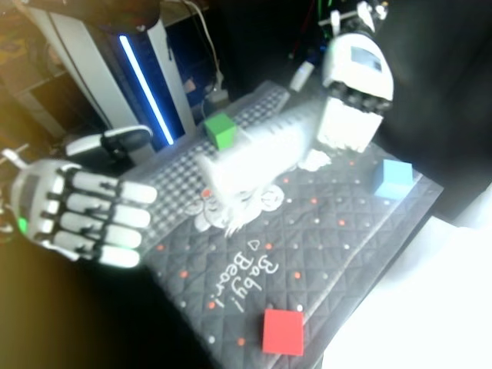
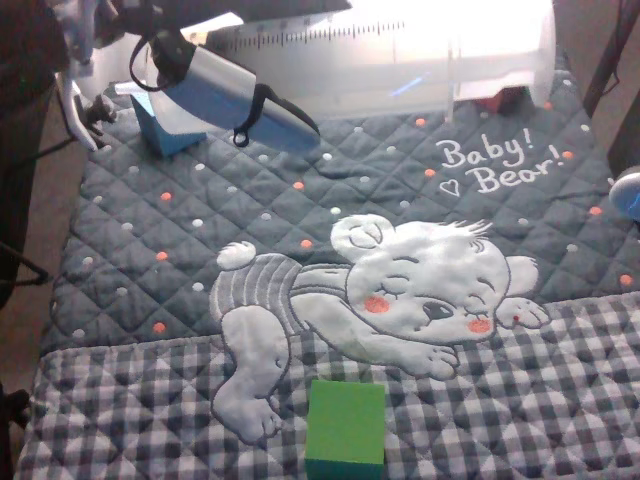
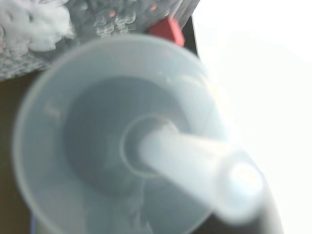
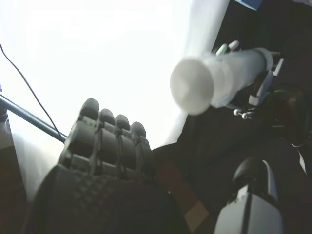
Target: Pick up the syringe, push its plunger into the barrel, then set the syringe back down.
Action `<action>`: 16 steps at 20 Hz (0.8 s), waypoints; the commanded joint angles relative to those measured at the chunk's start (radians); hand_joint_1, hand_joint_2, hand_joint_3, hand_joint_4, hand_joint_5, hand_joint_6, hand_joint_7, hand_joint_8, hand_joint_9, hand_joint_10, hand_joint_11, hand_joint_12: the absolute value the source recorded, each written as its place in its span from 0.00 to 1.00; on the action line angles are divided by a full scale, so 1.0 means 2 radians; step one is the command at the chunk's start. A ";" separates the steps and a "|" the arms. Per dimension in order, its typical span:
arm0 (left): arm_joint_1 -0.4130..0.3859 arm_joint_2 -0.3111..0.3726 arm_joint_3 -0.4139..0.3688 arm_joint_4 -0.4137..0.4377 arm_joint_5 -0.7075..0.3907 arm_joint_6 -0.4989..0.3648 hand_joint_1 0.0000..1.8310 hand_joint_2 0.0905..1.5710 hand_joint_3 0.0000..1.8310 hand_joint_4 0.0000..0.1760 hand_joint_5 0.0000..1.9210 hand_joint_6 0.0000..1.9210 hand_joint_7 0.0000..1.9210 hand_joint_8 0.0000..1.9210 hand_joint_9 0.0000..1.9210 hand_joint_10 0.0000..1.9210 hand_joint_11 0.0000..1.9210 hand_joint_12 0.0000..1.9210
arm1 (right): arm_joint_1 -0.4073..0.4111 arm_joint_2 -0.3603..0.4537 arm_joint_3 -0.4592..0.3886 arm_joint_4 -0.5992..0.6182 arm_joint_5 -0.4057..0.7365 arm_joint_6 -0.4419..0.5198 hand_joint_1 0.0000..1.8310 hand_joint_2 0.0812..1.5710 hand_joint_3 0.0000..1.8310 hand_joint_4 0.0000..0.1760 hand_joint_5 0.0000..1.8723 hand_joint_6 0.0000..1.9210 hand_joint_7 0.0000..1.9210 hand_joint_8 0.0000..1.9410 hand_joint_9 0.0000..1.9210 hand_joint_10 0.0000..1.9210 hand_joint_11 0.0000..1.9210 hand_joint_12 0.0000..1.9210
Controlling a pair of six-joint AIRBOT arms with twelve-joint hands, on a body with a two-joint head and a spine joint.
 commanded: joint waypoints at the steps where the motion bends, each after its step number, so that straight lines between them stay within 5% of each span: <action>1: -0.012 0.002 -0.001 -0.030 -0.054 -0.002 0.95 0.69 0.00 0.45 0.76 1.00 0.85 1.00 0.90 1.00 0.92 1.00 | 0.002 0.000 0.003 0.004 0.064 0.005 0.16 0.44 0.00 0.00 0.04 0.00 0.03 0.00 0.03 0.00 0.00 0.10; 2: -0.012 0.002 -0.002 -0.036 -0.058 -0.001 0.95 0.69 0.00 0.45 0.76 1.00 0.85 1.00 0.90 1.00 0.92 1.00 | 0.002 -0.002 0.004 0.004 0.064 0.006 0.16 0.44 0.00 0.00 0.04 0.00 0.03 0.00 0.03 0.00 0.00 0.10; 3: -0.012 0.002 -0.002 -0.038 -0.061 -0.001 0.92 0.71 0.00 0.90 0.79 1.00 0.87 1.00 0.91 1.00 0.91 1.00 | 0.002 -0.004 0.004 0.004 0.064 0.007 0.11 0.48 0.00 0.00 0.02 0.00 0.00 0.00 0.00 0.00 0.00 0.02; 4: -0.013 0.002 -0.003 -0.043 -0.064 0.000 0.90 0.72 0.00 0.98 0.78 1.00 0.87 1.00 0.91 1.00 0.91 1.00 | 0.002 -0.007 0.004 0.004 0.064 0.008 0.06 0.48 0.00 0.00 0.02 0.00 0.00 0.00 0.00 0.00 0.01 0.02; 16: -0.013 -0.003 -0.004 -0.057 -0.072 0.015 0.91 0.76 0.00 1.00 0.79 1.00 0.86 1.00 0.90 1.00 0.91 1.00 | 0.002 -0.021 0.004 -0.010 0.063 0.013 0.00 0.46 0.00 0.00 0.00 0.00 0.00 0.00 0.00 0.00 0.00 0.01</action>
